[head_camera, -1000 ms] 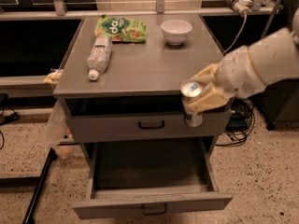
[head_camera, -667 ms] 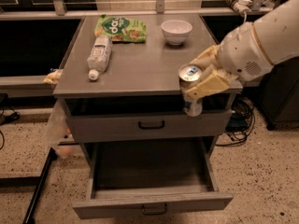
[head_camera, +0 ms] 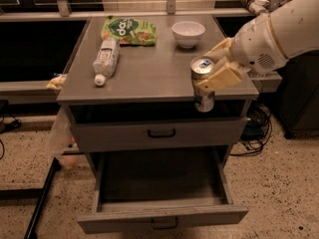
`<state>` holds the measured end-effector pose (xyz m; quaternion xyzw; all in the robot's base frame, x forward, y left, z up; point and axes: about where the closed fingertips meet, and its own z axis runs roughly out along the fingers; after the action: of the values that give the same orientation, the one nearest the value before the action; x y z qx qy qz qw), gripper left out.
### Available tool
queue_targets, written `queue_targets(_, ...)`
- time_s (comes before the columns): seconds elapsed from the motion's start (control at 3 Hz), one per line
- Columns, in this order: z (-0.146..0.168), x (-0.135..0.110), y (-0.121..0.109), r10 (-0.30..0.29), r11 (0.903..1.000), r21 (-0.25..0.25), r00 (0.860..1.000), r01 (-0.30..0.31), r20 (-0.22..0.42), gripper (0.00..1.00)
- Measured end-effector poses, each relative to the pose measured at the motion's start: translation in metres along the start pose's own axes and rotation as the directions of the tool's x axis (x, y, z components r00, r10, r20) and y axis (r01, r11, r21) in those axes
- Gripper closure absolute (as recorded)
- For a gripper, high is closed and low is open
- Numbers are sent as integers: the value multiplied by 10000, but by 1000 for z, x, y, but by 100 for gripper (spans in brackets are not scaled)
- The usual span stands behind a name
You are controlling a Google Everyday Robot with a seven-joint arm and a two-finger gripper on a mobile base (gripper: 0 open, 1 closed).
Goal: Pick redbull can from middle drawer and place on counter
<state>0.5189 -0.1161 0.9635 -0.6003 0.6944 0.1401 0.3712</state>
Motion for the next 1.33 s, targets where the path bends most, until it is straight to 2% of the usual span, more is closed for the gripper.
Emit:
queue_targets(0.33, 5, -4, -40, 343, 9990, 300, 9994, -345, 67, 100)
queue_targets(0.67, 18, -5, -90, 727, 9956, 564, 9968, -746, 338, 100)
queue_targets(1.0, 34, 3, -127, 1174, 9898, 725, 9905, -1226, 715, 100)
queue_targets(1.33, 50, 16, -149, 1843, 9784, 758, 9777, -1922, 1003, 100)
